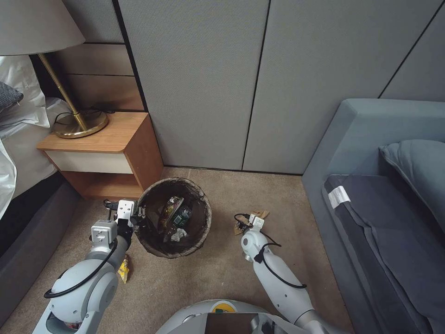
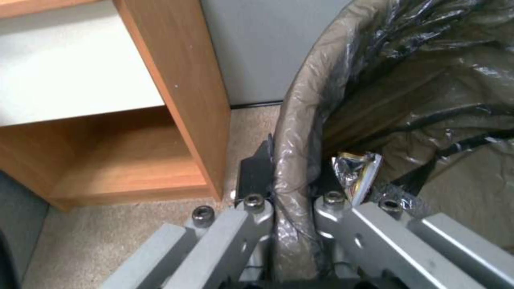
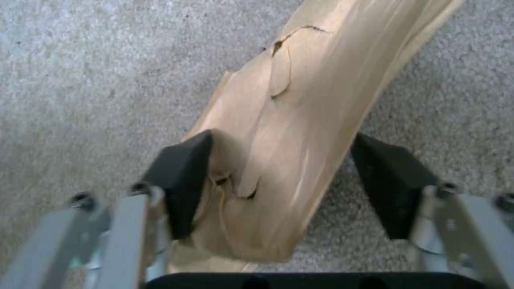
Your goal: Pick up the trash bin, then pick up the garbage from the floor and place it into the trash bin.
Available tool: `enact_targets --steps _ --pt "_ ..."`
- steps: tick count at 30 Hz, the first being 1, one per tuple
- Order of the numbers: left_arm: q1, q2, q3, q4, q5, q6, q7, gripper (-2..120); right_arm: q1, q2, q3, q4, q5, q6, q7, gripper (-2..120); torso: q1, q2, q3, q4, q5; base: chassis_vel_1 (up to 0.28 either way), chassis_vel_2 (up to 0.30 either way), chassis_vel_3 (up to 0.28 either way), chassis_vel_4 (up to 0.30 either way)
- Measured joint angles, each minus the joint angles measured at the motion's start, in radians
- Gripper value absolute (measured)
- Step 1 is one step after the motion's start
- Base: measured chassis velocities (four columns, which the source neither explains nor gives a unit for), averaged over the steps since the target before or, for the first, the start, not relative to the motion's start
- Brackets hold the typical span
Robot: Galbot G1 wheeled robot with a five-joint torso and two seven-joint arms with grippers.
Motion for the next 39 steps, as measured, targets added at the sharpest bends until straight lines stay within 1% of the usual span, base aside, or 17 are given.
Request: enact_targets --steps 3,4,7,8,11,16,18,21,24,25,28,29,32,33,36,37,39 --pt "-0.001 -0.001 0.001 0.006 0.001 0.001 0.002 3 0.003 0.0 0.0 -0.004 -0.004 0.004 -0.004 45 0.0 0.0 0.0 0.0 0.0 0.0 0.0 0.0 0.0" --pt "-0.001 -0.001 0.001 0.006 0.001 0.001 0.002 3 0.003 0.0 0.0 -0.004 -0.004 0.004 -0.004 45 0.0 0.0 0.0 0.0 0.0 0.0 0.0 0.0 0.0" --pt "-0.005 -0.002 0.003 0.01 0.002 0.002 0.002 3 0.01 0.0 -0.001 -0.017 -0.01 0.009 -0.01 31 0.0 0.0 0.0 0.0 0.0 0.0 0.0 0.0 0.0" --pt "-0.005 -0.002 0.003 0.01 0.002 0.002 0.002 3 0.01 0.0 -0.001 -0.017 -0.01 0.009 -0.01 31 0.0 0.0 0.0 0.0 0.0 0.0 0.0 0.0 0.0" --pt "-0.009 -0.006 0.006 0.017 0.003 0.003 0.002 3 0.014 0.001 -0.001 -0.023 -0.014 0.012 -0.013 16 0.0 0.0 0.0 0.0001 0.0 0.0 0.0 0.0 0.0" --pt "-0.014 -0.01 0.01 0.023 0.004 0.003 0.002 3 0.014 0.001 -0.001 -0.022 -0.022 0.014 -0.014 6 0.0 0.0 0.0 0.0001 0.0001 0.0 0.0 0.0 0.0" --pt "-0.015 -0.015 0.013 0.025 0.006 0.003 0.002 3 0.013 -0.003 0.001 -0.017 -0.066 0.026 -0.021 0 0.0 0.0 0.0 0.0001 0.0001 0.0 0.0 0.0 0.0" --pt "-0.015 -0.018 0.013 0.026 0.008 0.003 0.002 3 0.004 -0.013 0.003 0.005 -0.116 0.041 -0.032 0 0.0 0.0 0.0 -0.0001 0.0 0.0 0.0 0.0 0.0" --pt "-0.013 -0.021 0.013 0.028 0.01 0.003 0.002 3 -0.034 -0.053 0.009 0.136 -0.203 0.052 -0.059 0 0.0 0.0 0.0 0.0 0.0001 0.0 0.0 0.0 0.0" --pt "-0.013 -0.021 0.013 0.028 0.01 0.003 0.002 3 -0.034 -0.053 0.009 0.136 -0.203 0.052 -0.059 0 0.0 0.0 0.0 0.0 0.0001 0.0 0.0 0.0 0.0" --pt "-0.013 -0.023 0.013 0.03 0.011 0.002 0.001 3 -0.073 -0.101 0.017 0.265 -0.267 0.053 -0.089 0 0.0 0.0 0.0 -0.0003 0.0 0.0 0.0 0.0 0.0" --pt "-0.013 -0.023 0.013 0.03 0.011 0.002 0.001 3 -0.073 -0.101 0.017 0.265 -0.267 0.053 -0.089 0 0.0 0.0 0.0 -0.0003 0.0 0.0 0.0 0.0 0.0" --pt "-0.012 -0.02 0.013 0.032 0.011 0.002 0.001 3 -0.113 -0.161 0.038 0.423 -0.316 0.041 -0.136 0 0.0 0.0 0.0 0.0001 0.0001 0.0 0.0 0.0 0.0" --pt "-0.012 -0.02 0.013 0.032 0.011 0.002 0.001 3 -0.113 -0.161 0.038 0.423 -0.316 0.041 -0.136 0 0.0 0.0 0.0 0.0001 0.0001 0.0 0.0 0.0 0.0" --pt "-0.014 -0.015 0.018 0.038 0.006 0.003 -0.001 3 -0.154 -0.204 0.077 0.589 -0.331 -0.016 -0.203 0 0.0 0.0 0.0 -0.0001 0.0002 0.0 0.0 0.0 0.0" --pt "-0.014 -0.015 0.018 0.038 0.006 0.003 -0.001 3 -0.154 -0.204 0.077 0.589 -0.331 -0.016 -0.203 0 0.0 0.0 0.0 -0.0001 0.0002 0.0 0.0 0.0 0.0" --pt "-0.017 -0.015 0.022 0.045 0.006 0.006 -0.011 3 -0.174 -0.239 0.084 0.696 -0.321 -0.052 -0.233 0 0.0 0.0 0.0 -0.0001 0.0 0.0 0.0 0.0 0.0"
